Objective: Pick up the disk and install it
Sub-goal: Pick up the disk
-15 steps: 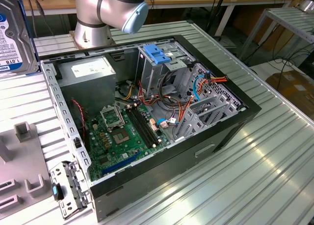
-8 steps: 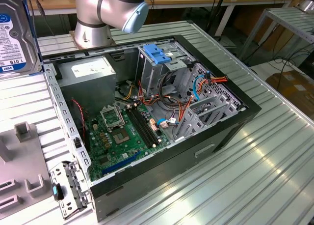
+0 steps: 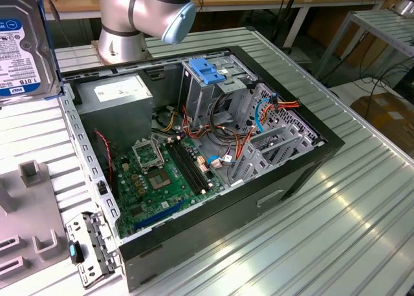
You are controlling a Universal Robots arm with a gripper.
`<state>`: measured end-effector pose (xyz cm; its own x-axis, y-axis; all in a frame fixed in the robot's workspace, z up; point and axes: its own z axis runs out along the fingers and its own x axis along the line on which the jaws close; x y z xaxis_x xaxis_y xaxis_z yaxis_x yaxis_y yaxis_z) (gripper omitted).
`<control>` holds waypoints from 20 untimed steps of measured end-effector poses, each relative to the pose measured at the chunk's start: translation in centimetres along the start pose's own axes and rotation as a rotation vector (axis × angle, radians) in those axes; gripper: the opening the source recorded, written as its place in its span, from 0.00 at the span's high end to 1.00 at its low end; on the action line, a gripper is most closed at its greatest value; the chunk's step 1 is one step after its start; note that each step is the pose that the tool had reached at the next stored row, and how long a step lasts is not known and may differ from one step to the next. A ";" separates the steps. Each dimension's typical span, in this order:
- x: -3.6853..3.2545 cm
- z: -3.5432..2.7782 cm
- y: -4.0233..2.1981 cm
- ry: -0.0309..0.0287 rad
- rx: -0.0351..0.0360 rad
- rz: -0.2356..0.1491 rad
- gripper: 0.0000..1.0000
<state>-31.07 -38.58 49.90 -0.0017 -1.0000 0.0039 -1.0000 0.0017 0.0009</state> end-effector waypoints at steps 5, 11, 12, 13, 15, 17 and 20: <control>0.09 0.00 -0.41 0.0000 0.0000 0.000 0.63; 0.39 0.00 -1.84 0.0000 0.0000 0.000 0.63; 0.47 0.00 -2.29 0.0000 0.0000 0.000 0.63; 0.51 0.00 -2.62 0.0000 0.0000 0.000 0.63; 0.53 0.00 -2.82 0.0000 0.0000 0.000 0.63; 0.53 0.00 -3.05 0.0000 0.0000 0.000 0.63; 0.56 0.00 -3.30 0.0000 0.0000 0.000 0.63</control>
<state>-27.76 -39.14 49.90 -0.0017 -1.0000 0.0040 -1.0000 0.0017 0.0009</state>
